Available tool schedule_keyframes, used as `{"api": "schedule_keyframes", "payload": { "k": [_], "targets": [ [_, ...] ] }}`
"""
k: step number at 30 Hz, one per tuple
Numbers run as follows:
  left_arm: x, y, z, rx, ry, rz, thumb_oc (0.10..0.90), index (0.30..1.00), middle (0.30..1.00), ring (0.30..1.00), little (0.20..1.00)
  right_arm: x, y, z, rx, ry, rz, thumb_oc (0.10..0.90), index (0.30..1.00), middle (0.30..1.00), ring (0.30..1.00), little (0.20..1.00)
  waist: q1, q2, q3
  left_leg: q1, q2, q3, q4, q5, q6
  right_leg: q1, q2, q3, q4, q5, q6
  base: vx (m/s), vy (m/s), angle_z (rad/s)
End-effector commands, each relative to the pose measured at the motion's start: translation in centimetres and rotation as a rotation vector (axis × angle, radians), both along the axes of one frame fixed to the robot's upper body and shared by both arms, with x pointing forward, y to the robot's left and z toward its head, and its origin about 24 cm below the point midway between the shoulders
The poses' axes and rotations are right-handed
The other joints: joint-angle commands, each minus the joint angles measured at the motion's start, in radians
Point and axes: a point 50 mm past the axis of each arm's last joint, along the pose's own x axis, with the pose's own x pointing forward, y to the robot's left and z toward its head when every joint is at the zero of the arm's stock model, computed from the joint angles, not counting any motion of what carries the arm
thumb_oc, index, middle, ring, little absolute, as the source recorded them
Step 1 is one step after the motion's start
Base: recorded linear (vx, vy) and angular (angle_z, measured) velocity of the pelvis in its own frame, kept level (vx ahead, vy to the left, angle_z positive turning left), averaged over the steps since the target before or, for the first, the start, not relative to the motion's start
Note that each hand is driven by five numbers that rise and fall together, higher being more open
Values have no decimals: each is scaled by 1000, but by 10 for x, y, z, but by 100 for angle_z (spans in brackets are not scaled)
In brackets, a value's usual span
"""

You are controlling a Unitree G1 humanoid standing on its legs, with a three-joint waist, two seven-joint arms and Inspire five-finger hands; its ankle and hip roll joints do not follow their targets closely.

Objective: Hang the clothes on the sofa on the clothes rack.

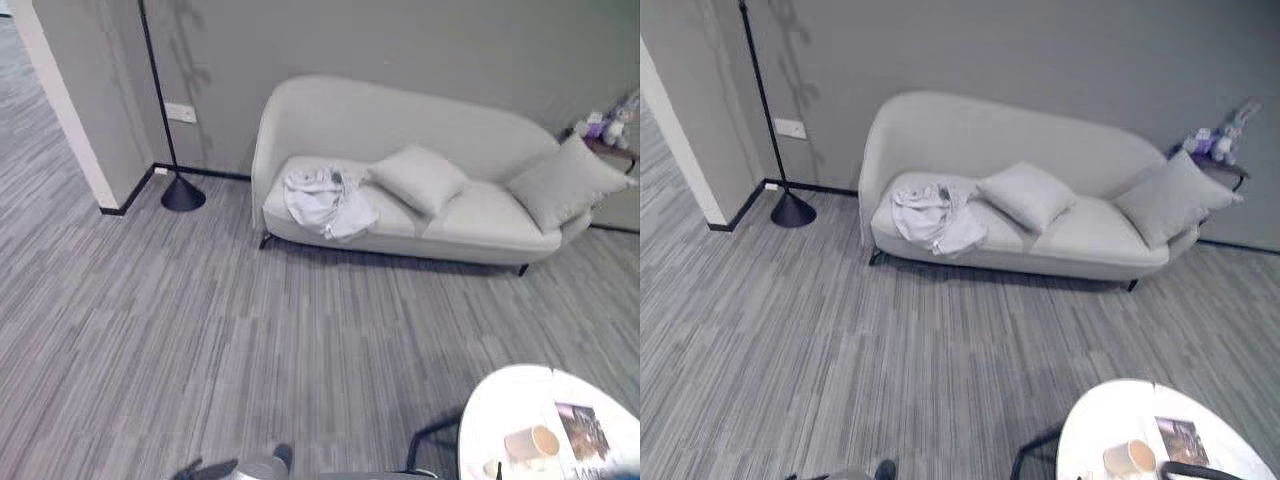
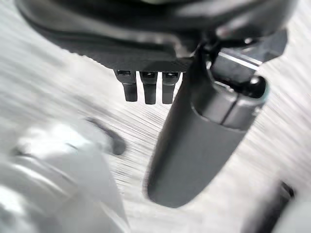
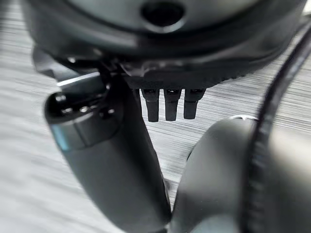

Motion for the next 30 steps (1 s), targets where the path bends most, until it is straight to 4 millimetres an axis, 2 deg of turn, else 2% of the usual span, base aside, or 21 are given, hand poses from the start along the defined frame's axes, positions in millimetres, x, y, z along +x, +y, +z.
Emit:
{"api": "schedule_keyframes", "payload": {
  "k": [1, 2, 3, 4, 5, 6, 8, 9, 11, 12, 13, 14, 16, 18, 20, 23, 24, 25, 26, 29, 30],
  "targets": [
    [9, 5, 3, 55, 17, -131, 800, 900, 900, 900, 900, 25, 20, 4, 34, -74, 87, 800, 900, 900, 900, 900, -15, 63, 46, 15, 107, -34, -18, -10, -27, -45, 2, -83, -238, 245, -28, 251, 133, 24],
    [15, 10, 6, 78, 8, -153, 800, 900, 900, 900, 900, 36, 30, 7, 51, -123, 137, 800, 900, 900, 900, 900, -37, 67, 58, 41, 125, -36, -28, -17, -35, -94, 56, -97, -265, 165, -52, 247, -12, 18],
    [19, 12, 7, 86, -7, -164, 800, 900, 900, 900, 900, 41, 34, 9, 60, -148, 155, 800, 900, 900, 900, 900, -50, 65, 69, 65, 133, -38, -35, -31, -42, -115, 78, -116, -311, 146, -49, 245, -71, 17],
    [26, 15, 10, 106, -28, -172, 800, 900, 900, 900, 900, 47, 39, 11, 73, -174, 165, 800, 900, 900, 900, 900, -64, 59, 81, 97, 140, -25, -43, -55, -53, -141, 101, -149, -392, 143, -46, 145, -72, 24],
    [26, 15, 10, 106, -28, -172, 800, 900, 900, 900, 900, 47, 39, 11, 73, -174, 165, 800, 900, 900, 900, 900, -64, 59, 82, 98, 140, -25, -43, -55, -53, -140, 101, -149, -393, 144, -46, 270, -131, 9],
    [27, 14, 10, 110, -30, -200, 800, 900, 900, 900, 900, 62, 46, 17, 99, -230, 156, 800, 900, 900, 900, 900, -90, 43, 99, 153, 147, -17, -43, -101, -76, -175, 153, -182, -587, 158, -30, 313, -130, 0],
    [25, 10, 8, 104, -19, -214, 800, 900, 900, 900, 900, 64, 46, 18, 107, -233, 116, 800, 900, 900, 900, 900, -126, 33, 106, 211, 144, -36, -43, -154, -90, -237, 220, -147, -755, 190, -12, 408, -92, -18],
    [22, 8, 7, 101, -13, -210, 800, 900, 900, 900, 900, 65, 45, 19, 114, -239, 87, 800, 900, 900, 900, 900, -145, 27, 108, 229, 137, -46, -43, -166, -92, -267, 226, -135, -801, 213, 1, 365, -8, -7],
    [15, 0, 3, 72, 6, -193, 800, 900, 900, 900, 900, 66, 42, 19, 131, -254, -23, 800, 900, 900, 900, 900, -175, 43, 112, 273, 149, -54, -43, -198, -103, -324, 230, -116, -857, 249, 23, 462, 0, 15],
    [4, -6, -1, 42, 27, -172, 800, 900, 900, 900, 900, 59, 33, 17, 141, -242, -169, 800, 900, 900, 900, 900, -203, 62, 107, 312, 170, -76, -43, -230, -112, -368, 218, -75, -857, 266, 37, 440, -14, 18],
    [4, -6, -1, 41, 27, -172, 800, 900, 900, 900, 900, 59, 33, 17, 140, -242, -170, 800, 900, 900, 900, 900, -202, 66, 107, 314, 173, -75, -43, -232, -113, -367, 222, -75, -857, 265, 37, 640, -68, 19],
    [-6, -9, -3, 26, 52, -170, 800, 900, 900, 900, 900, 44, 17, 12, 112, -200, -309, 800, 900, 900, 900, 900, -221, 76, 93, 341, 182, -113, -43, -253, -119, -361, 202, -45, -856, 311, 44, 341, -45, 28],
    [-7, -9, -3, 23, 55, -184, 800, 900, 900, 900, 900, 41, 10, 11, 101, -198, -350, 800, 900, 900, 900, 900, -224, 80, 86, 346, 188, -126, -43, -263, -122, -345, 197, -40, -857, 304, 41, 350, -53, 54],
    [-21, -9, -5, 16, 96, -188, 800, 900, 900, 900, 900, 31, -1, 9, 83, -175, -433, 800, 900, 900, 900, 900, -225, 93, 54, 356, 218, -133, -43, -276, -142, -326, 193, -56, -857, 301, 35, 428, -123, 82],
    [-37, -2, -5, 23, 141, -160, 800, 900, 900, 900, 900, 29, -12, 9, 58, -171, -519, 800, 900, 900, 900, 900, -222, 112, 34, 362, 271, -123, -43, -237, -175, -309, 213, -81, -857, 292, 23, 453, -209, 61],
    [-50, -2, -6, 14, 166, -102, 800, 900, 900, 900, 900, 39, -27, 13, 28, -216, -628, 800, 900, 900, 900, 900, -202, 161, 10, 339, 369, -120, -10, -113, -220, -277, 290, -93, -857, 237, -10, 407, -218, 17],
    [-49, -6, -7, 2, 155, -91, 800, 900, 900, 900, 900, 67, -31, 23, 34, -317, -651, 800, 900, 900, 900, 900, -193, 162, 1, 307, 390, -107, 63, -56, -237, -259, 309, -103, -857, 205, -26, 363, -195, -21],
    [-49, -7, -7, 2, 155, -91, 800, 900, 900, 900, 900, 67, -32, 23, 34, -317, -651, 800, 900, 900, 900, 900, -193, 164, 1, 306, 392, -107, 65, -58, -238, -259, 310, -103, -857, 204, -26, 413, -267, -38],
    [-36, -11, -7, 2, 107, -97, 800, 900, 900, 900, 900, 99, -38, 39, 34, -447, -623, 800, 900, 900, 900, 900, -179, 165, 11, 252, 430, -82, 212, 18, -270, -222, 342, -105, -857, 157, -61, 206, -151, -27],
    [-23, -15, -6, 3, 61, -106, 800, 900, 900, 900, 900, 114, -42, 49, 16, -516, -593, 800, 900, 900, 900, 900, -176, 150, 21, 203, 434, -92, 304, 68, -262, -203, 338, -105, -857, 138, -80, 221, -179, -7],
    [8, -24, -2, 4, -43, -160, 800, 900, 900, 900, 900, 146, -50, 72, -31, -653, -525, 800, 900, 900, 900, 900, -147, 122, 71, 83, 433, -73, 469, 83, -207, -158, 326, -99, -857, 102, -103, 149, -203, 3]
  ]
}}
